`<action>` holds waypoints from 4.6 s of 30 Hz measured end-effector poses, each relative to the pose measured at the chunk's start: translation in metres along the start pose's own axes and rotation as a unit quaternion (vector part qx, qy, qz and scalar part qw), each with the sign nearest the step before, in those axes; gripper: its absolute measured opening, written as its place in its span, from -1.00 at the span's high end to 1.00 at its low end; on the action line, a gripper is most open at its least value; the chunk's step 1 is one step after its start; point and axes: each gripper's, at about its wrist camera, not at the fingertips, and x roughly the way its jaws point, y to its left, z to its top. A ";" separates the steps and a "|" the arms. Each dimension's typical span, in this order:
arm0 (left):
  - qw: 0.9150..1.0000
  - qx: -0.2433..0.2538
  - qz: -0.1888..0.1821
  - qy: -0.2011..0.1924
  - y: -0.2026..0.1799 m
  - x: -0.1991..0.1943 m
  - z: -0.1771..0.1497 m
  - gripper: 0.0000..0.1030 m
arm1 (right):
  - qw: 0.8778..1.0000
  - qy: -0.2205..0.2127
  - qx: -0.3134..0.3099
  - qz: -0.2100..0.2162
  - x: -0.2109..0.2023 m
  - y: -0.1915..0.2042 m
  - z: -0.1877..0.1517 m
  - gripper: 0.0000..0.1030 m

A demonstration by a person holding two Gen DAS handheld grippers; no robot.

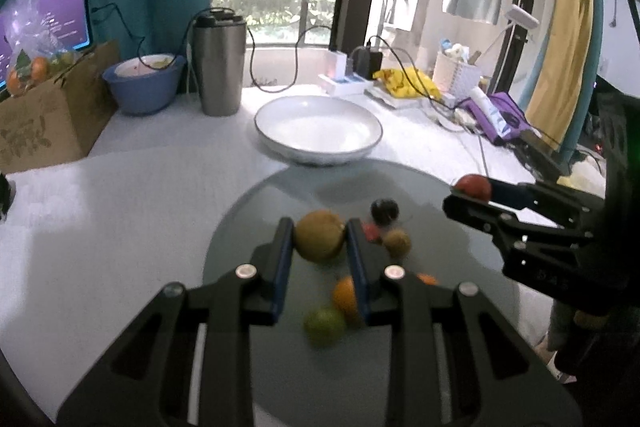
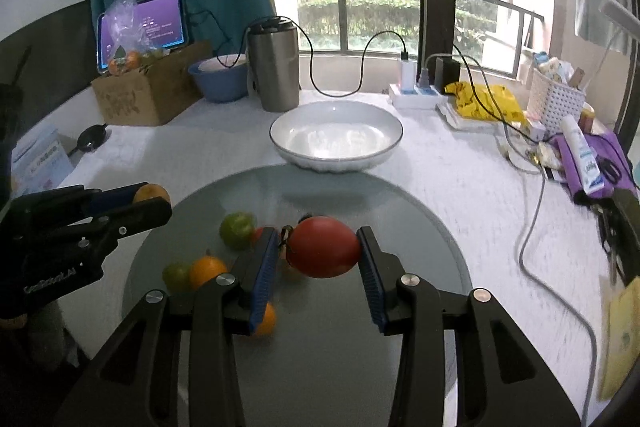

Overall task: Organize fruits
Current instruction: 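Carry the tomato and yellow plum over the white bowl with both grippers, then open both grippers to drop the tomato and plum into the bowl, then move both grippers back toward the fruits on the grey tray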

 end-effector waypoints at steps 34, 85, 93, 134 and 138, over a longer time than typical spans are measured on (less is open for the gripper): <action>0.999 -0.014 -0.043 0.001 0.040 0.128 0.116 0.46 | 0.999 -0.018 0.000 0.035 0.117 -0.041 0.122 0.18; 0.999 -0.028 -0.010 0.028 0.054 0.136 0.123 0.10 | 0.997 0.046 0.053 0.033 0.169 -0.067 0.134 -0.07; 0.999 -0.033 -0.010 0.005 0.041 0.098 0.110 0.10 | 0.998 0.035 0.051 0.024 0.126 -0.061 0.118 -0.07; 0.999 -0.034 0.003 0.020 0.007 -0.010 -0.016 -0.32 | 0.998 0.044 0.005 0.040 0.002 0.005 0.009 -0.07; 0.998 -0.038 0.007 0.040 0.007 -0.003 -0.031 -0.32 | 0.997 0.058 0.021 0.053 0.006 0.005 -0.003 -0.07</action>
